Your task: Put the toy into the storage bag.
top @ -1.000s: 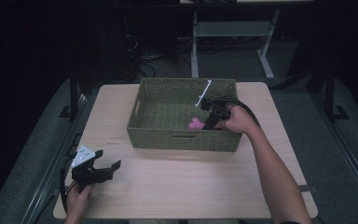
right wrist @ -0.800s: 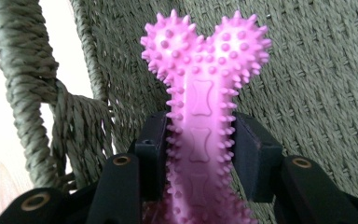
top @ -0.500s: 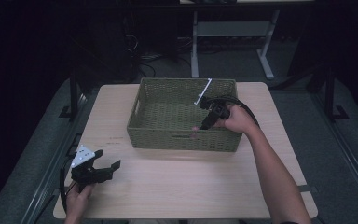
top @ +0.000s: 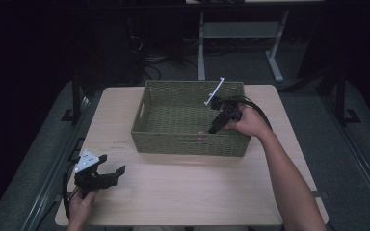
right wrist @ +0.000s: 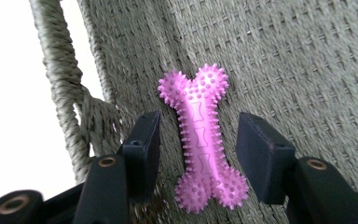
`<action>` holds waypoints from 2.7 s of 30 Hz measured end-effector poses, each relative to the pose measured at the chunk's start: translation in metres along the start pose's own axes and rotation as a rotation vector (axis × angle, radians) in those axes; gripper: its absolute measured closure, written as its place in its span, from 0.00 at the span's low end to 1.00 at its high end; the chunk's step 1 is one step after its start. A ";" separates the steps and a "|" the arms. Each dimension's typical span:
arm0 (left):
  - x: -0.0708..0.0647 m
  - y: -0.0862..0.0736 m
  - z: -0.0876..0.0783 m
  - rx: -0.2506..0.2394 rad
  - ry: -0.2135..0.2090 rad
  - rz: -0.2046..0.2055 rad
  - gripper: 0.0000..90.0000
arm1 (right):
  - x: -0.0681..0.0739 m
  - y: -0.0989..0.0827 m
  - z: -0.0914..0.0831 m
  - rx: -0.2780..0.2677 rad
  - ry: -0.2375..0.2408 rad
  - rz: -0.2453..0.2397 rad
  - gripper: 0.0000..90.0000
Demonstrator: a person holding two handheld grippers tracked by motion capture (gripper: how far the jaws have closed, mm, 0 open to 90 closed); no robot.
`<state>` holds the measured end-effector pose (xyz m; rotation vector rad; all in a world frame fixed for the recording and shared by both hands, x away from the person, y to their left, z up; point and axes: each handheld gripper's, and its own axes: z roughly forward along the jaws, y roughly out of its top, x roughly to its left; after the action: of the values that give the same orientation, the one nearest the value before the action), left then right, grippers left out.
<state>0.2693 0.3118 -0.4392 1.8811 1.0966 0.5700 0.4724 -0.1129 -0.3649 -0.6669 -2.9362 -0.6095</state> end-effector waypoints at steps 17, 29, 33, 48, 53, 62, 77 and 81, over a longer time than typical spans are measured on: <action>-0.001 0.001 0.000 -0.001 0.002 0.002 0.15 | 0.008 -0.008 -0.028 -0.068 -0.036 0.004 0.49; -0.001 0.001 0.000 0.000 0.003 0.003 0.15 | 0.020 -0.010 -0.041 -0.094 -0.047 -0.020 0.46; -0.001 0.001 0.000 0.002 0.003 0.004 0.15 | 0.023 -0.010 -0.044 -0.104 -0.047 -0.029 0.46; -0.002 0.001 0.001 0.002 0.002 0.003 0.15 | 0.033 -0.017 -0.051 -0.117 -0.050 -0.030 0.43; -0.003 0.001 0.002 0.003 0.003 0.004 0.15 | 0.037 -0.024 -0.055 -0.133 -0.050 -0.032 0.41; -0.003 0.001 0.001 0.004 0.003 0.005 0.15 | 0.043 -0.034 -0.061 -0.146 -0.058 -0.030 0.41; -0.004 0.001 0.002 0.009 0.002 0.009 0.15 | 0.056 -0.059 -0.066 -0.174 -0.059 -0.028 0.38; -0.004 0.001 0.002 0.009 0.002 0.010 0.15 | 0.063 -0.068 -0.067 -0.176 -0.059 -0.033 0.38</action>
<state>0.2691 0.3072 -0.4393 1.8954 1.0937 0.5730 0.3852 -0.1699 -0.3185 -0.6639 -2.9775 -0.8747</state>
